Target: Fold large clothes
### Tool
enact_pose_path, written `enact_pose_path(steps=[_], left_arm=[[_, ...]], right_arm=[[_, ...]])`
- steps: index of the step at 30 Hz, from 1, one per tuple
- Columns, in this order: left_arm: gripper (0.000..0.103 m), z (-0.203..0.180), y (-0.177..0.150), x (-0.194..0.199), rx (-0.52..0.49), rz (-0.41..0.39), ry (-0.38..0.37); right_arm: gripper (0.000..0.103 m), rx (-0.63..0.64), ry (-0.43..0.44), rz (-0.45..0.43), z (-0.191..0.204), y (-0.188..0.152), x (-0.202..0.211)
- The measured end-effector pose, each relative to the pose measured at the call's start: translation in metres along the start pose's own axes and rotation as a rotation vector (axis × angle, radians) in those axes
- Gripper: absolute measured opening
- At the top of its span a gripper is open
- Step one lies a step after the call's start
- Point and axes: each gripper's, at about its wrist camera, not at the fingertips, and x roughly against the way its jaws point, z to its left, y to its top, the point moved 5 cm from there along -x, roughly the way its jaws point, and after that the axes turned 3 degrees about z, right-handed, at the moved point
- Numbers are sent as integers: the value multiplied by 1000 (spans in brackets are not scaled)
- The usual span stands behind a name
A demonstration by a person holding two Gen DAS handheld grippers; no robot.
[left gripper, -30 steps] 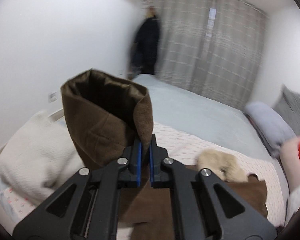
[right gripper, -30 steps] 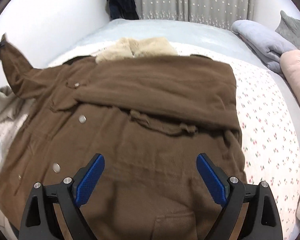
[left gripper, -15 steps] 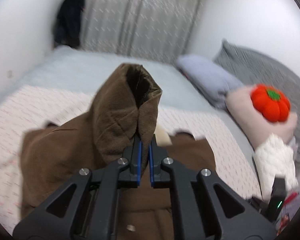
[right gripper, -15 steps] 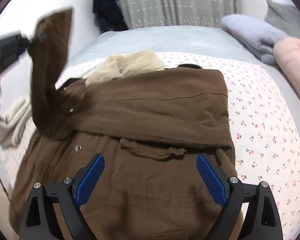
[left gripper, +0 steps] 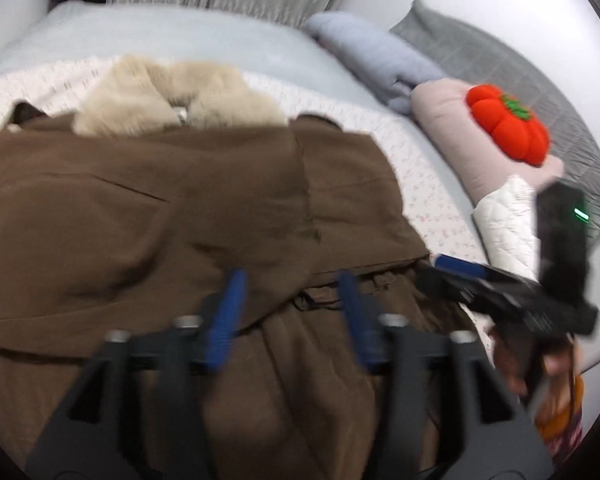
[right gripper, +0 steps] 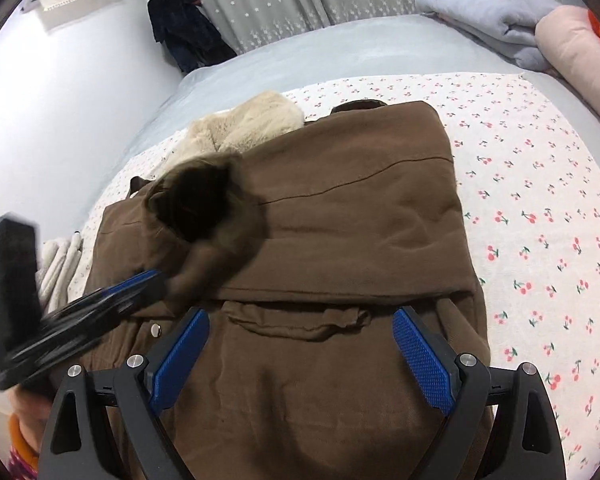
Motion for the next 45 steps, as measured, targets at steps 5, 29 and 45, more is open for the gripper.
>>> enact_pose_path(steps=[5, 29, 45], left_arm=[[69, 32, -2, 49, -114, -76, 131], [14, 227, 34, 38, 141, -91, 475], [28, 130, 16, 8, -60, -103, 359]], right_arm=[[95, -49, 159, 36, 11, 19, -15], [7, 110, -37, -76, 53, 90, -49], [23, 295, -138, -148, 93, 42, -39]])
